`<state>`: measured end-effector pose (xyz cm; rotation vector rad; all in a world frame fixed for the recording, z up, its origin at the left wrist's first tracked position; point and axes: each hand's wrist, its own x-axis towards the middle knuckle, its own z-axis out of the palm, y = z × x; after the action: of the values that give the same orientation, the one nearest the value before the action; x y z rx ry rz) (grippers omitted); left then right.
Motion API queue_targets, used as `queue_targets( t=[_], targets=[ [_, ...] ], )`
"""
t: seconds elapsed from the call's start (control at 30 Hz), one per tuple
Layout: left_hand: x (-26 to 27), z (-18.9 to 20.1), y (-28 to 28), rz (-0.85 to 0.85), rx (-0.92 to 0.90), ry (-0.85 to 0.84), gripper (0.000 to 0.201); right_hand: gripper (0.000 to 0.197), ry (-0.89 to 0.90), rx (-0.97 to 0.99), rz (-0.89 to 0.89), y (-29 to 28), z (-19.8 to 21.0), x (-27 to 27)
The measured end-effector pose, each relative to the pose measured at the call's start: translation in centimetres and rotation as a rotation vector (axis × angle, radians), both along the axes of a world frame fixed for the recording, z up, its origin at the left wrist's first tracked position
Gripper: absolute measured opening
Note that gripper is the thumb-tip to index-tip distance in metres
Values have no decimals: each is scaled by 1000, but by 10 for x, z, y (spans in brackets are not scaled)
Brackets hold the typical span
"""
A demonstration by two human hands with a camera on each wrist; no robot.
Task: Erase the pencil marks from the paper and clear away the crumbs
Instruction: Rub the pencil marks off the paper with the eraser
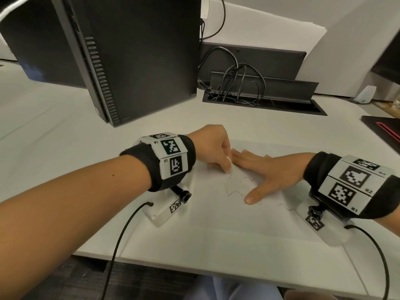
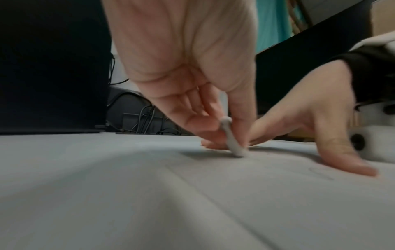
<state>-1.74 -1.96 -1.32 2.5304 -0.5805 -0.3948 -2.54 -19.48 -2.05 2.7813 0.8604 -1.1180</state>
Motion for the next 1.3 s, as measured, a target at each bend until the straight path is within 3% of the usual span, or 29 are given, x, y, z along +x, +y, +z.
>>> queue_targets(
  t=[0.07, 0.2, 0.33, 0.47, 0.57, 0.73, 0.87, 1.0, 1.13, 1.23, 1.3],
  targets=[
    [1, 0, 0, 27, 3, -29, 15, 107, -2, -13, 4, 0, 1, -1],
    [-7, -4, -4, -20, -21, 73, 14, 103, 8, 19, 1, 1, 2, -2],
    [-2, -3, -2, 57, -14, -47, 18, 106, -1, -11, 4, 1, 2, -2],
    [-9, -4, -3, -10, -10, 12, 15, 103, 21, 12, 9, 2, 3, -4],
    [-3, -3, -1, 30, 14, -104, 19, 106, 3, -3, 11, 2, 3, -4],
    [-12, -4, -4, -50, -17, 42, 15, 102, 22, 10, 11, 1, 3, -4],
    [-6, -3, -4, 22, -14, -78, 18, 104, 20, 0, 13, 2, 3, -3],
    [-10, -4, -5, -31, -30, 13, 15, 102, 22, 21, 21, 1, 1, -2],
    [-4, -4, -3, 30, -28, -71, 19, 105, 7, 10, 23, 1, 1, -2],
    [-9, -5, -5, -18, -42, 23, 15, 102, 17, 21, 27, 1, 0, -1],
    [-7, -4, -5, -10, -44, -2, 15, 103, 18, 21, 30, 1, 0, -1]
  ],
)
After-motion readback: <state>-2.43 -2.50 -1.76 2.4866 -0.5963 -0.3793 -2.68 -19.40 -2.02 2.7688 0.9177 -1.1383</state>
